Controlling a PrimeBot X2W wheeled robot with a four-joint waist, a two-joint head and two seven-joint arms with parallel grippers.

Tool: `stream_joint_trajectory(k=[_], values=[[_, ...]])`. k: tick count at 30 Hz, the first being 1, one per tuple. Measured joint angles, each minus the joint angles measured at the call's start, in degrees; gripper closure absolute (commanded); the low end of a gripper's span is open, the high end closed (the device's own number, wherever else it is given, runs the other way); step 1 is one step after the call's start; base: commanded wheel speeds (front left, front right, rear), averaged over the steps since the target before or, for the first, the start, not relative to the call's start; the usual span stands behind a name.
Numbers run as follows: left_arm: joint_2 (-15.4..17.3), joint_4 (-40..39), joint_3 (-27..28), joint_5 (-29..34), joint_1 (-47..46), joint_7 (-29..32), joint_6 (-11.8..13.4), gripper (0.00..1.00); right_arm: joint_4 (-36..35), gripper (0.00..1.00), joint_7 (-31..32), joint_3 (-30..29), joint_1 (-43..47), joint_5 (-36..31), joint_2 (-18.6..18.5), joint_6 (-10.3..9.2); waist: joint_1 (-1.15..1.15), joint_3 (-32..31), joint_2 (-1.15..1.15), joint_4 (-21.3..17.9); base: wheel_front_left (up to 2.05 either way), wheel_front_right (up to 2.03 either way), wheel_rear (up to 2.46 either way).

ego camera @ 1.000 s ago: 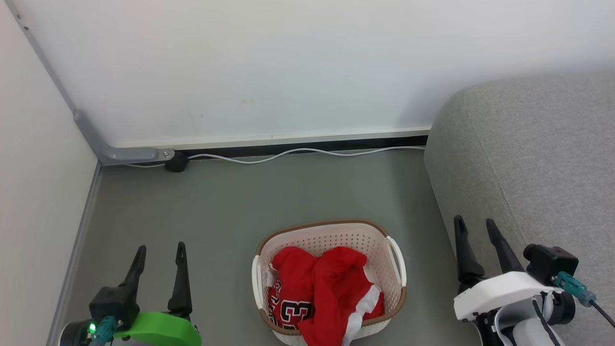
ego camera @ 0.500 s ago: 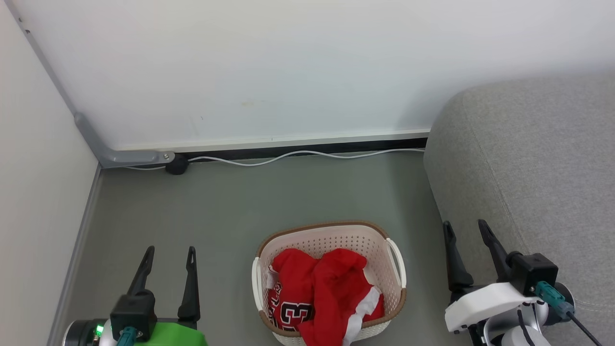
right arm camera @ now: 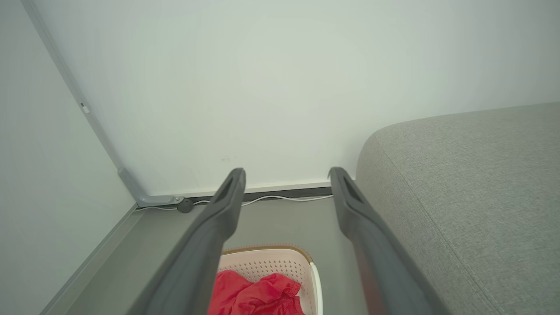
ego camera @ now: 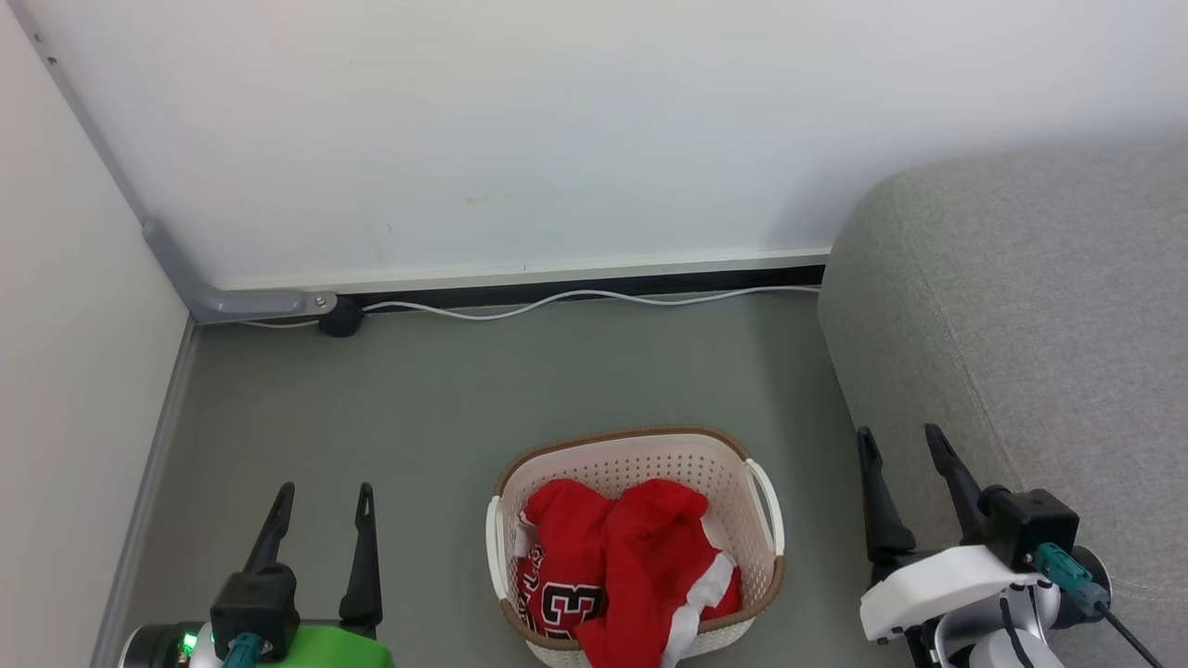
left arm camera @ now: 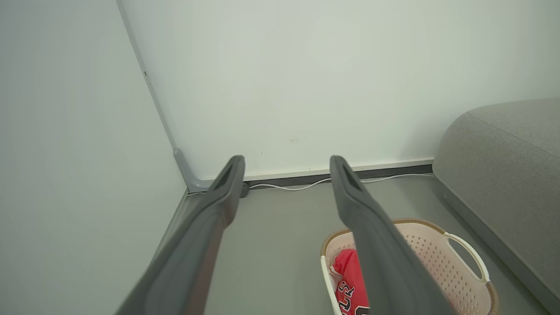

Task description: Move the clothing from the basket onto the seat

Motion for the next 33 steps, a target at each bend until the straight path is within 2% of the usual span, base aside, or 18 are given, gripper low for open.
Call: stream_joint_trajectory(k=[19,33], values=[[0.0,0.2,0.6,-0.5,0.0,0.0,-0.1,0.00,-0.1,0.00,-0.1,-0.3,0.0,0.0,0.0,0.08,0.00,0.9,0.00,-0.1,0.00,0.00,0.00],[0.0,-0.1,0.4,0.9,-1.1,0.0,-0.6,0.00,-2.9,0.00,-0.1,-1.9,-1.1,-1.2,0.0,0.08,0.00,6.3,0.00,-0.5,0.00,0.00,0.00]])
